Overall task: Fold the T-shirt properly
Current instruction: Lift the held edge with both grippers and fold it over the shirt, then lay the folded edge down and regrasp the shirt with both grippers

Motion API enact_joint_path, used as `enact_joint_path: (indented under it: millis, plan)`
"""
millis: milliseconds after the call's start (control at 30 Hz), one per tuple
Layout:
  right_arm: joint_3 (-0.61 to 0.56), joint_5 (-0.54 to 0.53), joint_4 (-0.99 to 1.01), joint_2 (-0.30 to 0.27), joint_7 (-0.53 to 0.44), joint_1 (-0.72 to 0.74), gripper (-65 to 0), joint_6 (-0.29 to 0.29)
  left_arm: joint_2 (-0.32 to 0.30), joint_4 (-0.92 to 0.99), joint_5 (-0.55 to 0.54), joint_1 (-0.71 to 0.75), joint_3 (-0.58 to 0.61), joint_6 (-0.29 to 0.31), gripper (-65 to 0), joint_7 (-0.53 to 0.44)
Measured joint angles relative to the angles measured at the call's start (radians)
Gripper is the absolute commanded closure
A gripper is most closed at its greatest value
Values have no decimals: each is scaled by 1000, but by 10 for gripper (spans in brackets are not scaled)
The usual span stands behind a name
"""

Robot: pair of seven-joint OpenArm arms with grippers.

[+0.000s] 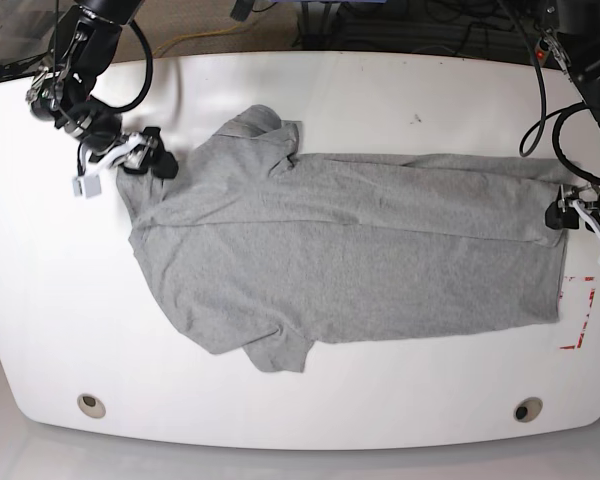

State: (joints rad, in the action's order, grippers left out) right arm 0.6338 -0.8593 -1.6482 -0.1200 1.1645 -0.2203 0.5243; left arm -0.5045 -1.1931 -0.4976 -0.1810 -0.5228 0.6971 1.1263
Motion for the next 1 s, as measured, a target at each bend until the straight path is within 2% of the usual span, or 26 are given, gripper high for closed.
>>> enact_joint_path:
  millis: [167, 300, 400, 500, 567, 667, 733, 800, 867, 1000]
  plan:
    - [-4, 18, 0, 67, -9, -26, -422, -3, 17, 0, 73, 26, 18, 0, -525, -67]
    - [-7, 18, 0, 111, -46, -16, -422, -3, 69, 0, 108, 31, 62, 0, -525, -145]
    - [-4, 84, 0, 147, -46, -5, -422, -4, 91, 0, 143, 31, 71, 3, -525, -185]
    - [-5, 108, -1, 179, -57, 1, -415, -3, 97, 0, 201, 23, 61, 3, -524, -185]
    - [-10, 116, -2, 194, -57, 2, -369, -3, 103, -3, 227, 23, 57, -4, -524, -185]
    - [-28, 119, -2, 194, -53, -3, -235, -3, 122, -30, 270, 31, 60, -3, -524, -185]
    - [-58, 132, -2, 184, -52, -19, -109, -8, 135, -47, 281, 29, 61, -3, -524, -186]
    - [-89, 132, -22, 182, -52, -35, -41, -10, 148, -60, 303, 28, 60, -1, -524, -190]
    - [-106, 131, -67, 193, -29, -54, -10, -10, 158, -63, 320, 28, 60, 0, -524, -193]
    - [-111, 121, -167, 191, -9, -89, 0, -4, 161, -58, 376, 32, 60, 0, -524, -192]
